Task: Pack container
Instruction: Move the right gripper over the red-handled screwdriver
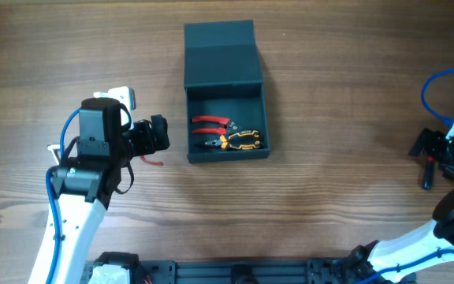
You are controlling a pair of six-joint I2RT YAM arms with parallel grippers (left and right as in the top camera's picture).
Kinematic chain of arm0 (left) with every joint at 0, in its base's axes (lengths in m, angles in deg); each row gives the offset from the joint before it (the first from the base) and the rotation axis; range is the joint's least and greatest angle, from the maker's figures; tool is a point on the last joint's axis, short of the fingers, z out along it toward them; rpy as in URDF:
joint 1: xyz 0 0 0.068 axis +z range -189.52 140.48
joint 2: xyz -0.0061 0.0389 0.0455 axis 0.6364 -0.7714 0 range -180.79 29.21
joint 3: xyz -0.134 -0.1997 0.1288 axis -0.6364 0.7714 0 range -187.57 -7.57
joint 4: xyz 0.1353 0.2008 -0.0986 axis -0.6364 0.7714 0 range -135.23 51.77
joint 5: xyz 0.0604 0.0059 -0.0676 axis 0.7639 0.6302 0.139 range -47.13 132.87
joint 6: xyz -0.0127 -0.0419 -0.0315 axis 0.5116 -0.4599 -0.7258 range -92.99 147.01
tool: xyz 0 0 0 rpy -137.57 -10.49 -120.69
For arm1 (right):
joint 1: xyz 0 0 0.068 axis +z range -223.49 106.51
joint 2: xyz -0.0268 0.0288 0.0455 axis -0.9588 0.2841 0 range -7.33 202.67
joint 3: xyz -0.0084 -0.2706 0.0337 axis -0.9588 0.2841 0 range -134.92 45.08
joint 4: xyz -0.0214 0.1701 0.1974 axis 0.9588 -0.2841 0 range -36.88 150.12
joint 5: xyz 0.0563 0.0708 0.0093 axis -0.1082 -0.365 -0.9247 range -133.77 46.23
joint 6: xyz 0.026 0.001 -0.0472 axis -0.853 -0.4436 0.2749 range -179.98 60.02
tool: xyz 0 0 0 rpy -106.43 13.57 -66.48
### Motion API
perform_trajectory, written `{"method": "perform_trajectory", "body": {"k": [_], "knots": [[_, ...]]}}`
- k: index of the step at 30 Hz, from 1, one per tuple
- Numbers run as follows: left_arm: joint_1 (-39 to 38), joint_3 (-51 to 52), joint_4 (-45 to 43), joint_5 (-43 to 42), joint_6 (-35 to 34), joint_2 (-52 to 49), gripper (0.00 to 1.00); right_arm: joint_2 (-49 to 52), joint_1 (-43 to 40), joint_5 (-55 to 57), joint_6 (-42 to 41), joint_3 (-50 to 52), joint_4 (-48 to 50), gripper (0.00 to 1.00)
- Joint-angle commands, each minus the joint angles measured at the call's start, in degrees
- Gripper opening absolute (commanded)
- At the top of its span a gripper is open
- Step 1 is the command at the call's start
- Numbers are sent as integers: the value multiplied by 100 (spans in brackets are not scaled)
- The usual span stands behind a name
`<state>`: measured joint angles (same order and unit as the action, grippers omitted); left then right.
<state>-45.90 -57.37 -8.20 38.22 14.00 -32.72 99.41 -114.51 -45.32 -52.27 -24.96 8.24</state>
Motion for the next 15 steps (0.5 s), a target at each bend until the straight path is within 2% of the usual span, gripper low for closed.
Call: {"method": "perform_trajectory", "body": {"k": [1,15], "knots": [[-28,-133,-20,-111,-74,4,100,-9,35,-87,286,210,101,95],[-28,-133,-17,-109,-74,4,100,-9,28,326,688,481,173,90]]}}
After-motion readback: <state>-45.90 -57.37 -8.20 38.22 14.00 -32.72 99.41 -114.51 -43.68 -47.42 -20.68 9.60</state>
